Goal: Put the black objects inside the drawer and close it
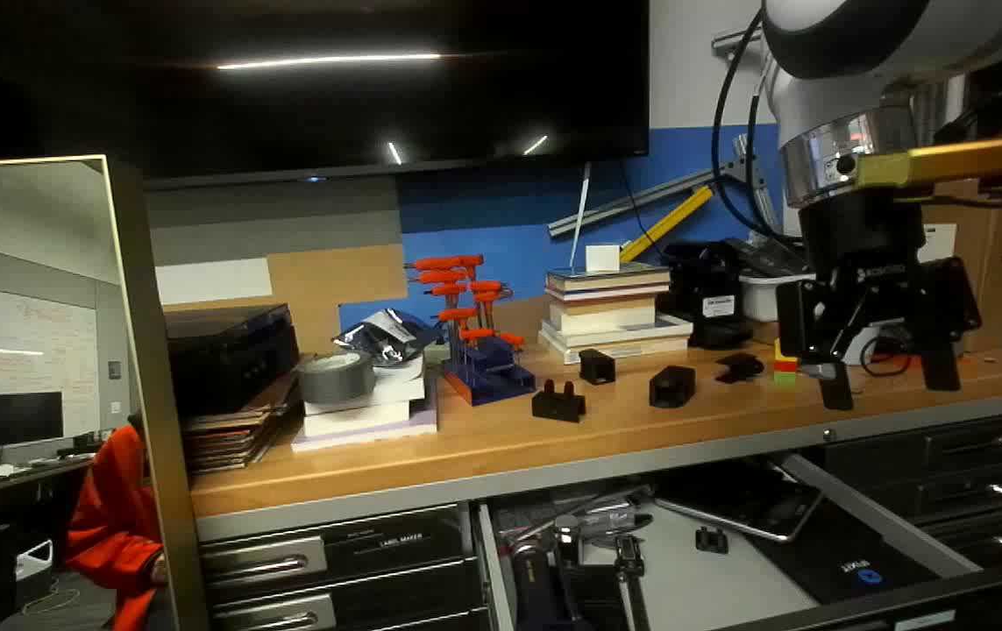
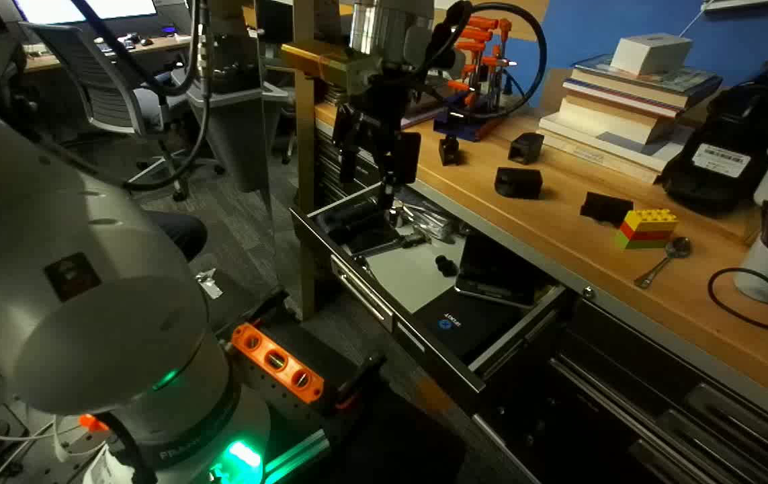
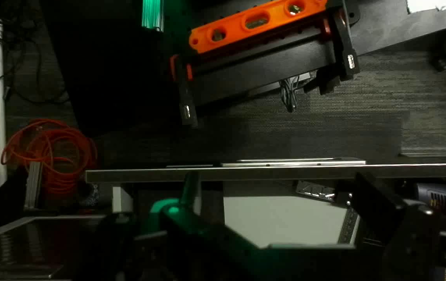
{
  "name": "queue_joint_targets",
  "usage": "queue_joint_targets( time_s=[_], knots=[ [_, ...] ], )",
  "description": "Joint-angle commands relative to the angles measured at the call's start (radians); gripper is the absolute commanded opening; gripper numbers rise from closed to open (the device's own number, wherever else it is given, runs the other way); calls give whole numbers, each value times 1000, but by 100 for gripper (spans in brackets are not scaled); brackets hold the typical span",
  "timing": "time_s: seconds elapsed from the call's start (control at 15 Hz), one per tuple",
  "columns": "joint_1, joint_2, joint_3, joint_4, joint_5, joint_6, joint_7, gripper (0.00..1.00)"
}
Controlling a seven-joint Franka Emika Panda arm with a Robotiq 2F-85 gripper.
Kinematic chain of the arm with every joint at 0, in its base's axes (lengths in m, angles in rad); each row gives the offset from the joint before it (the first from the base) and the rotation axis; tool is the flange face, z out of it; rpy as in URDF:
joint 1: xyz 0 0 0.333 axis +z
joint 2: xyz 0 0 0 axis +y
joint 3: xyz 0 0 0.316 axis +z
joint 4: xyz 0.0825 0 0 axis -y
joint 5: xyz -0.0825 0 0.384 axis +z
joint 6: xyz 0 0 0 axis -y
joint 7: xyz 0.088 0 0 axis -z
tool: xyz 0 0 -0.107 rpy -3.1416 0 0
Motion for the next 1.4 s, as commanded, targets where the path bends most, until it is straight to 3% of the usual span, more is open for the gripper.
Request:
queue_joint_targets(
  time_s=[0.0,0.47,0.8,1.0,1.33],
  knots=[
    [7,0,-7,2,-3,-3,3,100],
    [6,1,-4,-1,-8,12,10,100],
    [-11,98,4,18,-9,227,81,100],
    [-41,217,7,60,-15,439,193,100],
    [-98,465,-12,248,-41,661,384,100]
  ],
)
